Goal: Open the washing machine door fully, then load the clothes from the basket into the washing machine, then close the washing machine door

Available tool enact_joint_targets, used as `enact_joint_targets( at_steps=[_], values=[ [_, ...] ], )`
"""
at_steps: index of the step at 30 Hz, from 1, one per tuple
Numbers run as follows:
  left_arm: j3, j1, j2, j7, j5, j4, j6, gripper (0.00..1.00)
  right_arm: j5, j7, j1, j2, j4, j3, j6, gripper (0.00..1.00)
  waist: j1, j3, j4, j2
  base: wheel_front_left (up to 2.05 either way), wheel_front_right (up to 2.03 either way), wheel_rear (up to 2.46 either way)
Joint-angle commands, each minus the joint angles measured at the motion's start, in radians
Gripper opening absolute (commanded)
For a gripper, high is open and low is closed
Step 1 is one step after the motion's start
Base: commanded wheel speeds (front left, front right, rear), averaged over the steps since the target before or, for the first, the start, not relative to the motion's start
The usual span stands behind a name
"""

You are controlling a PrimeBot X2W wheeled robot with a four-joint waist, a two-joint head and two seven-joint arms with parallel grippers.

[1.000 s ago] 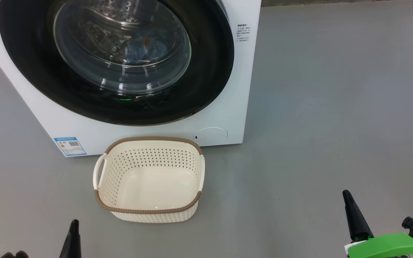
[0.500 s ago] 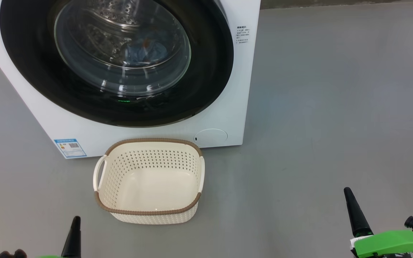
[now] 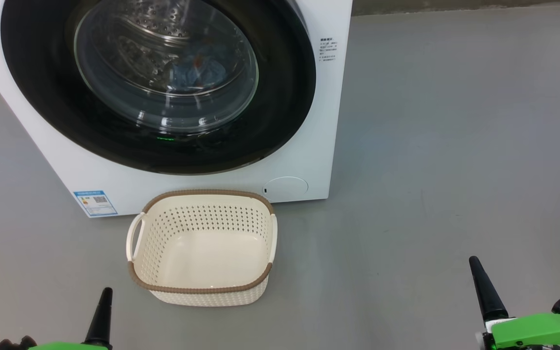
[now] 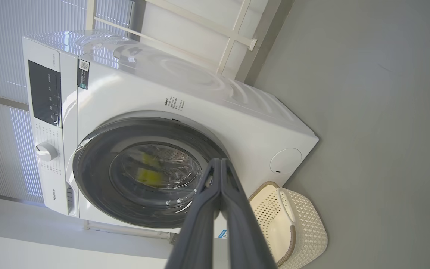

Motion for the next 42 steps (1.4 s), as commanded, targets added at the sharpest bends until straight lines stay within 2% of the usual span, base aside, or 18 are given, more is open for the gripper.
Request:
enact_joint_targets(
  at_steps=[1,30,42],
  values=[
    [0.027,-0.047,0.024,0.008,-0.034,-0.013,-0.005,0.0,0.034,0.007,-0.053,-0.012,-0.022,0.009,-0.001,0.0,0.0,-0.001,0.0,0.0,0.0,0.0,0.0],
    [0.043,-0.101,0.029,0.093,-0.36,0.032,-0.019,0.0,0.352,0.093,-0.079,-0.01,0.006,-0.018,-0.001,0.0,0.0,-0.015,-0.003,0.0,0.0,0.0,0.0],
    [0.043,-0.102,0.029,0.094,-0.365,0.032,-0.019,0.0,0.353,0.098,-0.08,-0.006,0.006,-0.023,-0.001,0.0,0.0,-0.015,-0.003,0.0,0.0,0.0,0.0]
  ],
)
